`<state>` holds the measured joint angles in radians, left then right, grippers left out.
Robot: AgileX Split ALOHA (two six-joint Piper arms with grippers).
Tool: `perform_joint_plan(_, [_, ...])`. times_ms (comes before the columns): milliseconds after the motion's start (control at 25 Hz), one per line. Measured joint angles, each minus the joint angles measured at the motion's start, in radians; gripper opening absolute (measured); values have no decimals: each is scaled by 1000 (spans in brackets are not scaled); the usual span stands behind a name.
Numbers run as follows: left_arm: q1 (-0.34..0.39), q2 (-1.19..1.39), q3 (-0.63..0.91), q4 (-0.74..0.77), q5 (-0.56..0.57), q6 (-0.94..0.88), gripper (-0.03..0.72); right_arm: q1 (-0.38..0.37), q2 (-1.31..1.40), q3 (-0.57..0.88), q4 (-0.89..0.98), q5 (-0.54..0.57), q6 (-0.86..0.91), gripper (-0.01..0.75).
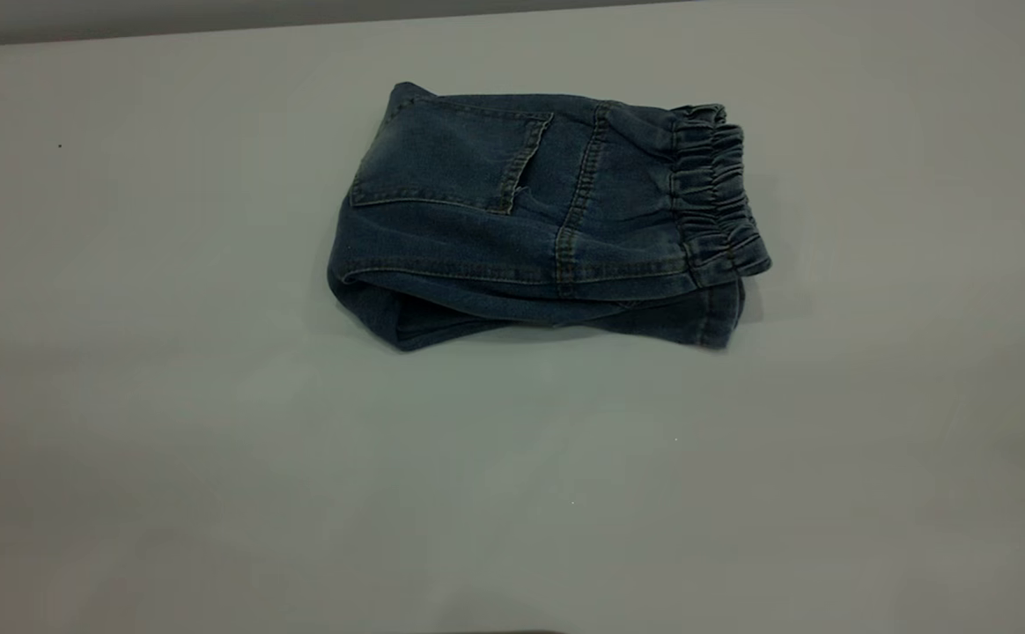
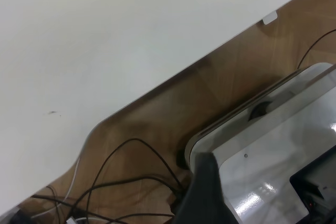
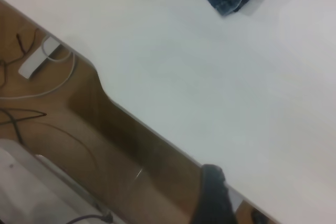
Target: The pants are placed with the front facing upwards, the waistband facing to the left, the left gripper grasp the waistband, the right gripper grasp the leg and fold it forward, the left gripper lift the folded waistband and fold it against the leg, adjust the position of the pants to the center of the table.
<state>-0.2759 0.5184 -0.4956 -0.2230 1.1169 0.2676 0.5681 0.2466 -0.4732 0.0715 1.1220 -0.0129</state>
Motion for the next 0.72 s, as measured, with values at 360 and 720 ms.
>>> perform_joint_plan(360, [19,-3,0,0,0,1,550,-86,-1,0,8,0,0,447])
perform_joint_plan(720, [244,-170,0,-1,1,1,550,-481,-11,1,11,0,0,447])
